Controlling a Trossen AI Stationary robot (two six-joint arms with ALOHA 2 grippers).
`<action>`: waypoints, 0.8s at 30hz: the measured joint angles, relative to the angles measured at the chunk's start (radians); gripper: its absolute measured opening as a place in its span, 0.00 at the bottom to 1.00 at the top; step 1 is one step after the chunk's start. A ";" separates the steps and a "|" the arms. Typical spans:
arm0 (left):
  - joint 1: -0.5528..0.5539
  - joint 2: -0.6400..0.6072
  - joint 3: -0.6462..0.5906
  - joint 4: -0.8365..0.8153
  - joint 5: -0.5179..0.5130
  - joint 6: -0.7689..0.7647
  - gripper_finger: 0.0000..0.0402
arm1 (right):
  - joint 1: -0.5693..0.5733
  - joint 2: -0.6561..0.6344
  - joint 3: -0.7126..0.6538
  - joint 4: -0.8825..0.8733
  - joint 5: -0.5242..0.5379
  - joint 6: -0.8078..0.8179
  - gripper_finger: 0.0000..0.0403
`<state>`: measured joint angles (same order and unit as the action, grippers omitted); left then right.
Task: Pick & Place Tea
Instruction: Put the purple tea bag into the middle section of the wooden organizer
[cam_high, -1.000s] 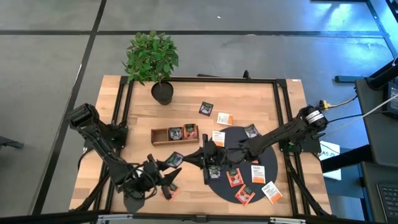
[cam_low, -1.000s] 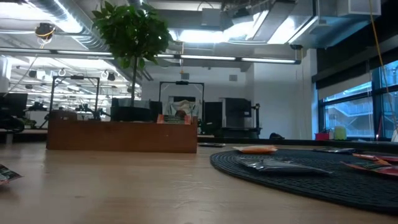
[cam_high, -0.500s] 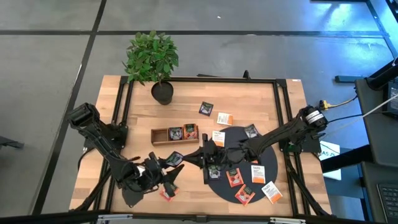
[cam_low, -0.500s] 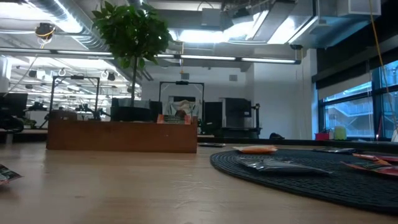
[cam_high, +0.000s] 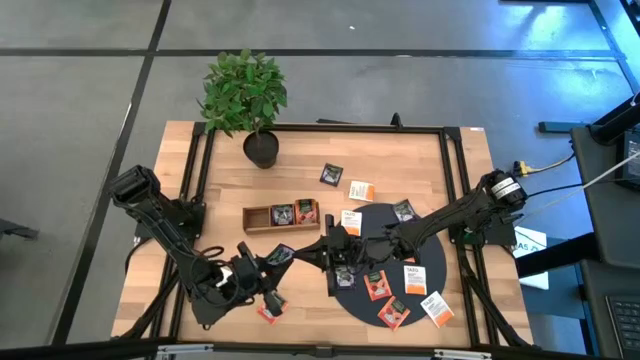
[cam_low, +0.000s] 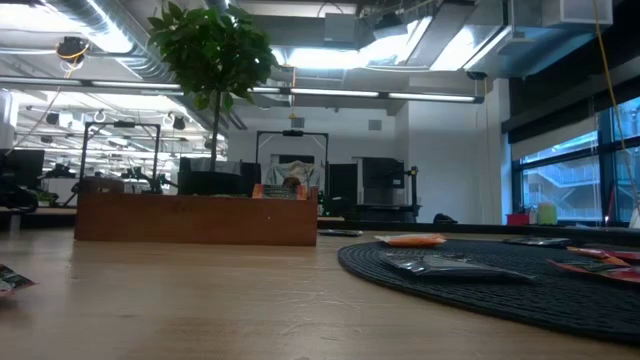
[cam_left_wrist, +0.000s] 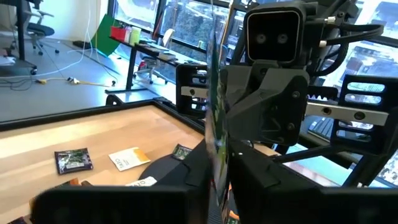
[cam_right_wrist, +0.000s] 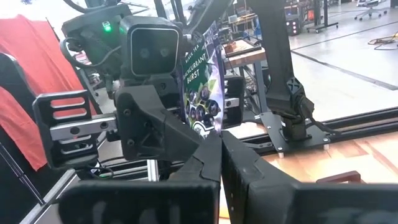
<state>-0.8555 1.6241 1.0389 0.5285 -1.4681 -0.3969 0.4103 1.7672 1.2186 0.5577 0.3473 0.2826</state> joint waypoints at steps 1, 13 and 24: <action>0.000 0.000 0.000 0.000 0.000 0.001 0.08 | 0.000 0.000 0.000 -0.001 0.000 0.001 0.01; -0.015 -0.002 0.000 -0.008 0.008 0.084 0.05 | -0.008 -0.015 0.002 -0.084 -0.145 -0.059 0.23; 0.059 -0.117 0.000 -0.056 0.238 0.120 0.02 | -0.142 -0.151 0.000 -0.434 -0.488 0.073 0.54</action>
<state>-0.7961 1.5067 1.0389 0.4730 -1.2302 -0.2769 0.2685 1.6160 1.2190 0.1235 -0.1408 0.3555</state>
